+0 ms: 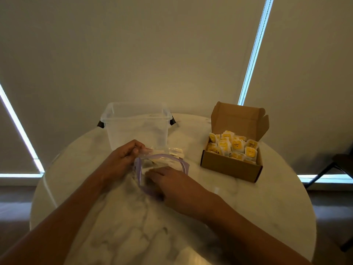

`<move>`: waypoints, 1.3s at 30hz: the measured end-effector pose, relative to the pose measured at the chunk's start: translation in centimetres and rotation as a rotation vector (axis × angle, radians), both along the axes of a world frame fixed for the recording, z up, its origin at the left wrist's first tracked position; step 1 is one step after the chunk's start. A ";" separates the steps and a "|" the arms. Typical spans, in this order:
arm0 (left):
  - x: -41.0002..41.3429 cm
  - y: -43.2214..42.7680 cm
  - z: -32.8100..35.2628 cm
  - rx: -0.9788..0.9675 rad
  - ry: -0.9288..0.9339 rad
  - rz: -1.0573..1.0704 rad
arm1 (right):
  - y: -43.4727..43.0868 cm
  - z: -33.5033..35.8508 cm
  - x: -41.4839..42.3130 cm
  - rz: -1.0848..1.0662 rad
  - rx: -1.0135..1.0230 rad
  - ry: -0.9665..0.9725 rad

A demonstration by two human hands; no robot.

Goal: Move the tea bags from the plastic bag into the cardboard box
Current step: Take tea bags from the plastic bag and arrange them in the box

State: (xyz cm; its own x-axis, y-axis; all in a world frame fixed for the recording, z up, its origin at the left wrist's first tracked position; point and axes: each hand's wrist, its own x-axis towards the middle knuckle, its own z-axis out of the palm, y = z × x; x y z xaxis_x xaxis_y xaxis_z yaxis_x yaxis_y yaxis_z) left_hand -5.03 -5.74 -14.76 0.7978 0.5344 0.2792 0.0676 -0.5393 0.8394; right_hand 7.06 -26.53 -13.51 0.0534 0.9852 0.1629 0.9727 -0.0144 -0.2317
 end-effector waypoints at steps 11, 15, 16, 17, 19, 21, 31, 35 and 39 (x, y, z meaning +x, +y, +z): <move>0.0 0.0 0.2 0.024 0.018 0.016 | 0.1 -0.1 0.1 -0.030 0.010 -0.122; -0.2 -0.1 0.2 0.035 0.027 0.025 | -0.2 0.2 0.3 -0.027 0.053 -0.200; -0.2 -0.1 0.2 0.033 0.025 0.027 | -0.3 0.1 0.3 -0.017 0.061 -0.229; -0.2 -0.2 0.3 0.026 0.020 0.029 | -0.4 -0.1 0.4 -0.003 0.083 -0.247; -0.1 -0.3 0.4 0.021 0.017 0.030 | -0.7 -0.1 0.7 -0.006 0.183 -0.172; -0.1 -0.5 0.5 0.018 0.014 0.029 | -1.6 1.0 0.9 -0.079 0.346 0.099; 0.9 1.1 -1.5 -0.012 0.001 0.031 | -7.8 4.4 7.8 -0.386 0.687 0.936; 0.9 2.0 -2.2 -0.002 -0.033 0.001 | -9.0 4.5 10.5 -0.492 0.821 0.939; 1.3 2.5 -2.7 -0.013 -0.066 -0.023 | -10.6 4.7 13.5 -0.583 1.079 0.880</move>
